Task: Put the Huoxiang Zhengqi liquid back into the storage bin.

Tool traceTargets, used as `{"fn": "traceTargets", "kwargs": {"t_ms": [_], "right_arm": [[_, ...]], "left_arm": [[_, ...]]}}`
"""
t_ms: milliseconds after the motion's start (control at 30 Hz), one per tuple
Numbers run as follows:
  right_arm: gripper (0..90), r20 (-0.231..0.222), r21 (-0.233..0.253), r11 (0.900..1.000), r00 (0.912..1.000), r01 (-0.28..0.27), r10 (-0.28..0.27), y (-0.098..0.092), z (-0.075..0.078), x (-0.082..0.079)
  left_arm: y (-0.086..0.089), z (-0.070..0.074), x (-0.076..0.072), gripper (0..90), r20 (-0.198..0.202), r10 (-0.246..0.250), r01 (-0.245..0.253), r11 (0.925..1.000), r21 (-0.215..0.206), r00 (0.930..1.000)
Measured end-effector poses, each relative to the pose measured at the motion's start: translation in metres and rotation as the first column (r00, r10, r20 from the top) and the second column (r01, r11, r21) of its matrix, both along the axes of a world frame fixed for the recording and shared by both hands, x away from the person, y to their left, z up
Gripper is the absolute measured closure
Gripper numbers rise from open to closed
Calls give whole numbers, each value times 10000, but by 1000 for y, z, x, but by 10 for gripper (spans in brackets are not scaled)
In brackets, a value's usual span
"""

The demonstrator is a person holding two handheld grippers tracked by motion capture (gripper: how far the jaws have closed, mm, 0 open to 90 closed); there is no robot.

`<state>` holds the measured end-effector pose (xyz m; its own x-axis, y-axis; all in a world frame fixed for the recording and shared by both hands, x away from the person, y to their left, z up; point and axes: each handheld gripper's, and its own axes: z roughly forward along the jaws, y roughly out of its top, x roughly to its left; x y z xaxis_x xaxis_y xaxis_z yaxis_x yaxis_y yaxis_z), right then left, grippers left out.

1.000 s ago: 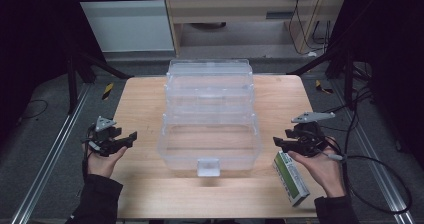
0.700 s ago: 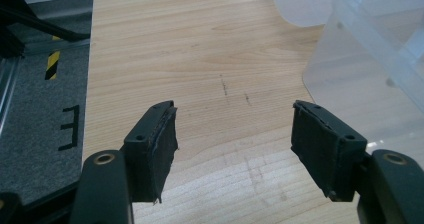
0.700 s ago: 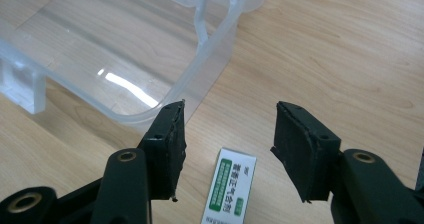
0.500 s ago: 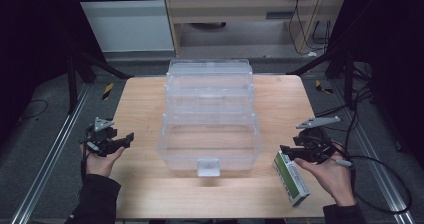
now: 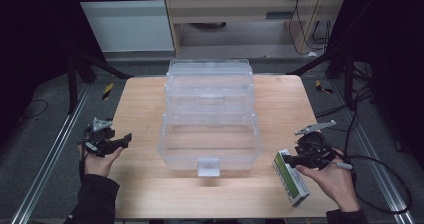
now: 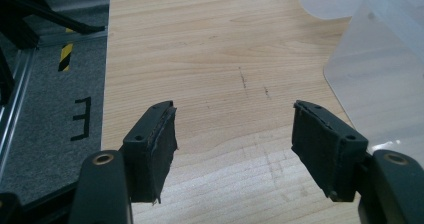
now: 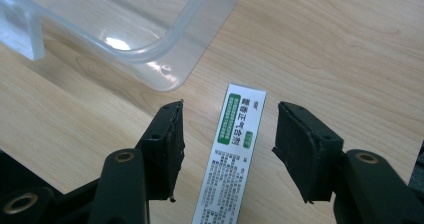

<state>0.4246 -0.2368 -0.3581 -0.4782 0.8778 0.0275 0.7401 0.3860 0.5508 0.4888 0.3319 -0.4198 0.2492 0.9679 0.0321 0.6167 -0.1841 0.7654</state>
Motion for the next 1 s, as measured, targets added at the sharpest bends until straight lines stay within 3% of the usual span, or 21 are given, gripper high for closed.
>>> {"fn": "traceTargets", "kwargs": {"t_ms": [367,1000], "right_arm": [[477,-1003,-343,9994,9950,-34,0,1,-12,0],[499,-1824,-510,9987,9831,60,-152,-5,-24,-5]], "left_arm": [[-1,-4,2,331,-199,-35,37,9999,134,9998],[-2,-6,3,329,-354,-105,112,9997,205,9993]]}}
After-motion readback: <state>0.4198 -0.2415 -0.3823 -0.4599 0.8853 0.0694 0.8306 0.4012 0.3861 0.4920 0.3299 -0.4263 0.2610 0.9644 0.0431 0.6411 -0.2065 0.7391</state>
